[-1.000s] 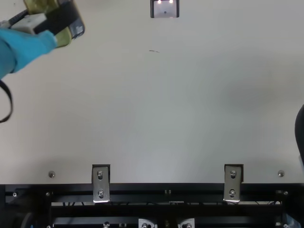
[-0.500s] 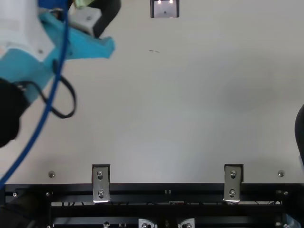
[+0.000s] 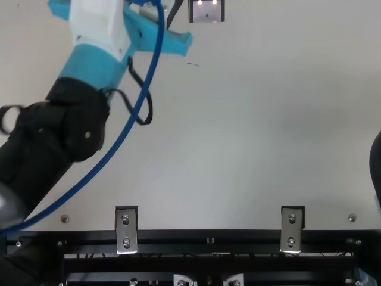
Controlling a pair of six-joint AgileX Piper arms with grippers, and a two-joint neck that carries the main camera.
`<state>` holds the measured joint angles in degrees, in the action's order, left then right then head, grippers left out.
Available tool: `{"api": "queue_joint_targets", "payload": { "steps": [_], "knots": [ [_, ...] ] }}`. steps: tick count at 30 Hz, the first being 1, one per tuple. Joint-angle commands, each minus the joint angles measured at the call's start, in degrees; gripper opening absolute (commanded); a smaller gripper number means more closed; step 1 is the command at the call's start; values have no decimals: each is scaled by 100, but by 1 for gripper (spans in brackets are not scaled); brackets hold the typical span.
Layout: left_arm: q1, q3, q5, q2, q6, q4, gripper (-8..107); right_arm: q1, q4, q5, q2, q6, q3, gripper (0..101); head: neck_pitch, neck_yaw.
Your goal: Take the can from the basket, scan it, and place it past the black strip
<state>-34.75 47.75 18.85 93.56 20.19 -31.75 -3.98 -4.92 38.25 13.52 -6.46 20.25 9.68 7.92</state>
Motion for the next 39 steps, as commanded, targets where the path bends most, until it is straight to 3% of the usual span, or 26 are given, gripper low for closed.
{"api": "queue_joint_targets", "payload": {
  "steps": [1, 13, 22, 39],
  "knots": [
    [-4, 77, 162, 239, -415, 330, 10, 0, 0, 0, 0, 0, 0, 101, 44, -54],
    [-133, 616, 73, 852, -2450, 1735, 10, 0, 0, 0, 0, 0, 0, 101, 44, -54],
    [-88, 706, 115, 990, -3556, 2697, 10, 0, 0, 0, 0, 0, 0, 101, 44, -54],
    [-814, 96, -89, -153, -4513, 3747, 10, 0, 0, 0, 0, 0, 0, 101, 44, -54]
  ]
}}
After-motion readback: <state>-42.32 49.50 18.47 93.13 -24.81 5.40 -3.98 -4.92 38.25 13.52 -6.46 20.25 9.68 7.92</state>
